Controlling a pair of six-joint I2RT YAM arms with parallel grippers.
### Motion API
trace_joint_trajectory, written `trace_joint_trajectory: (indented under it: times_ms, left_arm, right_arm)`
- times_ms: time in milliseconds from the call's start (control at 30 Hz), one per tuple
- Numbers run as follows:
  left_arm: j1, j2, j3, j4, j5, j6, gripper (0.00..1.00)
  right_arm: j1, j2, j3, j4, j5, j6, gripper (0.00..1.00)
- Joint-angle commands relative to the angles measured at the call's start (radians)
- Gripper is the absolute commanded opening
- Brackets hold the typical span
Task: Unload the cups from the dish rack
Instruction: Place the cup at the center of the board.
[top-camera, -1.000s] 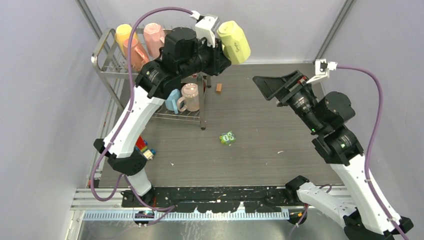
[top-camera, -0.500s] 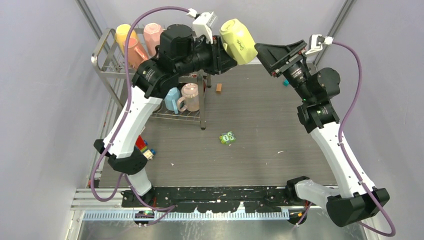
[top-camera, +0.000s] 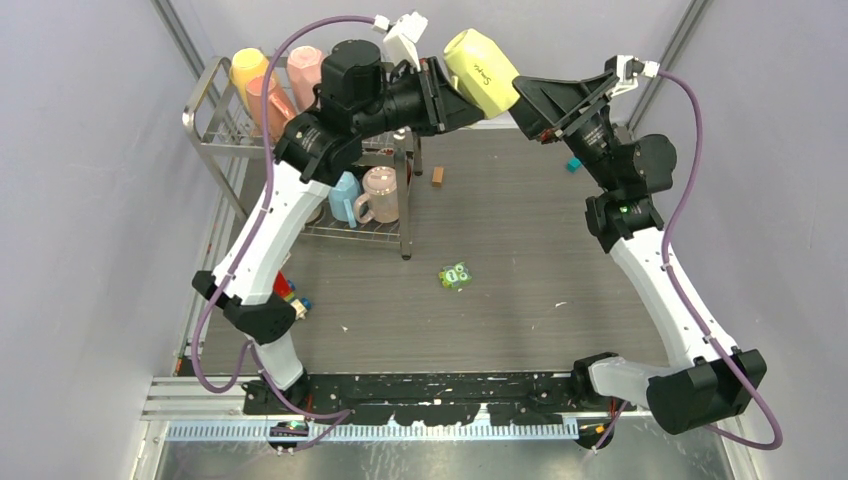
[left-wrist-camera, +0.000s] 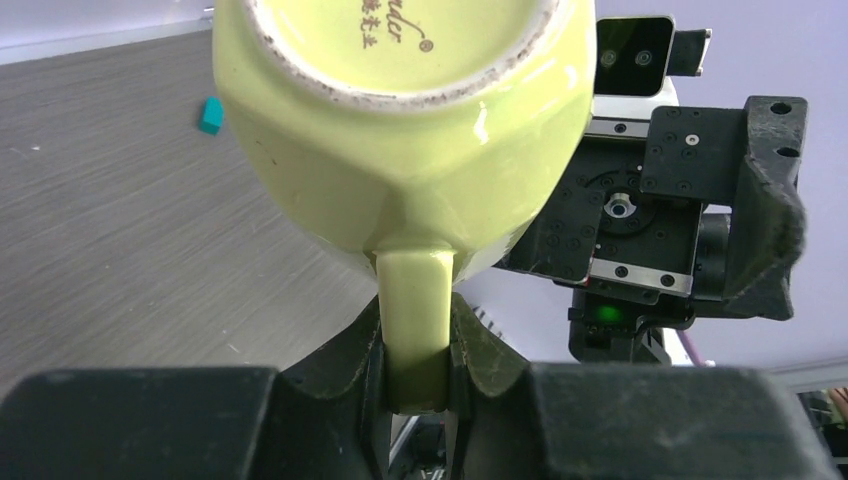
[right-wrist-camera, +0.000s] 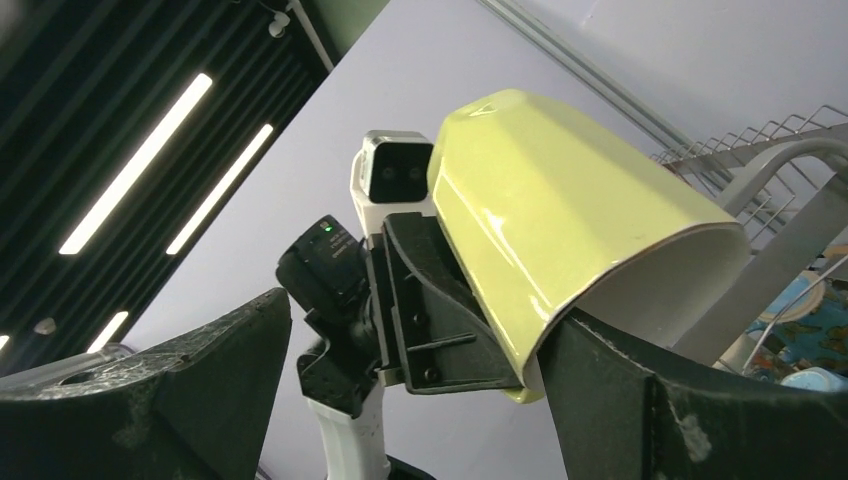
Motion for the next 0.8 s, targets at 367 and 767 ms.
trace_joint_trajectory:
  times_ms: [367,767]
  left_arm:
    - [0.011,-0.068,-0.177,0.397,0.124,-0.195,0.00]
    - [0.014,-0.113,-0.329,0.512,0.151,-0.290,0.00]
  right_arm:
    - [0.002,0.043,0.033,0.159,-0.006,0.106,0.60]
    - [0.002,0.031,0.040,0.102,0.031,0.054,0.01]
